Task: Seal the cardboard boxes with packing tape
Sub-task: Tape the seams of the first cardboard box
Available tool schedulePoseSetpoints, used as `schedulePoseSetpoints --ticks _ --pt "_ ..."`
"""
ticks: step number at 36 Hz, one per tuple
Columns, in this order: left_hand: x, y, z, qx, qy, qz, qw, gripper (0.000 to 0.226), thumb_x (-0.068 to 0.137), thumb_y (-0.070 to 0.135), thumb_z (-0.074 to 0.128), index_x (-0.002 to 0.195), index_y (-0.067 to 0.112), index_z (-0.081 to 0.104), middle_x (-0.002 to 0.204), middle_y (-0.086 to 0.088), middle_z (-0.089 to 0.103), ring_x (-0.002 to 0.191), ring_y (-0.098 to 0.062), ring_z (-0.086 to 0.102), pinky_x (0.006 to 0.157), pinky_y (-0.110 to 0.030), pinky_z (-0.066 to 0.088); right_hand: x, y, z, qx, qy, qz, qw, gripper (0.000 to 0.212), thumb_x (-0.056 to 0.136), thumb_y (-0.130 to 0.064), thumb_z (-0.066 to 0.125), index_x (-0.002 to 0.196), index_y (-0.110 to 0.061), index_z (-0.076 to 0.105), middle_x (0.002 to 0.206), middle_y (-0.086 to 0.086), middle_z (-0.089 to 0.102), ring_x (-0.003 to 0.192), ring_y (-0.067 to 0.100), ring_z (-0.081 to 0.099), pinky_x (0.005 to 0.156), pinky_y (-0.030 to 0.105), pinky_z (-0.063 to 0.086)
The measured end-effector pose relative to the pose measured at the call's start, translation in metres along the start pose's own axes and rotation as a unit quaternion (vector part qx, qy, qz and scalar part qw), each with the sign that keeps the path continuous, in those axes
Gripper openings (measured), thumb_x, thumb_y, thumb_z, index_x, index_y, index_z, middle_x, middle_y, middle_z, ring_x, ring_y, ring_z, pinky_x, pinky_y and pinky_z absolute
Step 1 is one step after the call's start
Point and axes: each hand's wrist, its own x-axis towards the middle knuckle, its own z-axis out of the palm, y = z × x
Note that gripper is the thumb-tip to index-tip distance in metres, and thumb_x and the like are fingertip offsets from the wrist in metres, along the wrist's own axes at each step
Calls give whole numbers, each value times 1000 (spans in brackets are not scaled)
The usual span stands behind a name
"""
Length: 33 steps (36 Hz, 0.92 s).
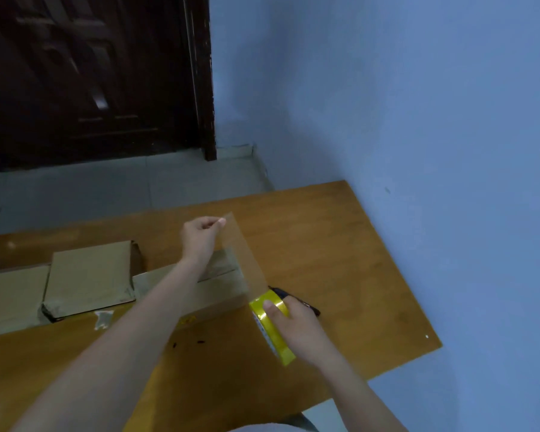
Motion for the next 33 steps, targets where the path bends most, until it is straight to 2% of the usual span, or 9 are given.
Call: schedulePoseSetpoints --ticks 2,4,8,11,16,23,26,28,33 --pt "4 -10 -2 50 -29 18 998 2 85 13 71 83 11 71 89 -6 65 90 -19 58 84 -27 41 1 8 5 33 -14 19 999 31 94 -52 44 92 -22 53 85 -8 54 78 7 52 66 23 42" --pt "7 -20 -3 108 -53 50 991 12 86 15 70 89 5 73 91 -6 64 90 -21 58 82 -28 42 1 13 11 47 -12 35 998 33 96 -45 47 106 -15 56 98 1 62 88 15 58 79 33 47" --pt "7 -32 -1 191 -57 96 975 22 88 27 67 98 9 75 92 1 63 86 -18 57 74 -28 42 -1 16 19 70 -11 39 997 28 98 -38 45 107 -13 54 98 4 61 87 14 57 65 20 41" --pt "7 -35 2 208 -37 108 971 24 88 34 65 100 15 75 93 6 62 86 -13 56 73 -32 47 2 21 23 86 -5 28 996 21 98 -36 46 97 -17 55 80 -6 55 69 6 52 62 20 40" --pt "5 -39 3 213 2 119 970 23 90 37 63 97 20 75 93 7 63 83 -10 54 69 -31 44 6 21 27 108 -14 30 994 18 99 -36 46 92 -22 54 76 -10 55 62 -1 51 59 14 41" --pt "6 -43 5 257 26 134 957 24 92 39 59 100 23 74 93 8 62 92 -15 55 63 -27 29 11 22 35 96 -13 24 995 30 99 -38 44 105 -11 55 94 0 61 80 6 55 67 14 41" --pt "7 -44 6 267 31 130 955 24 92 38 59 101 22 74 95 7 64 94 -17 55 64 -27 29 14 23 39 102 -9 19 995 30 99 -35 44 102 -7 55 82 -4 57 70 3 52 61 13 38" --pt "7 -44 5 272 32 127 953 25 92 39 59 102 23 74 95 7 65 94 -16 55 64 -27 29 13 23 41 108 -6 19 994 29 99 -34 45 101 -7 55 79 -6 56 65 2 50 59 11 38" --pt "7 -44 5 288 25 124 949 26 93 40 57 105 24 73 96 8 64 87 -6 45 58 -26 25 14 25 43 97 2 10 995 33 98 -39 44 104 -8 54 92 6 61 78 9 53 68 20 42"
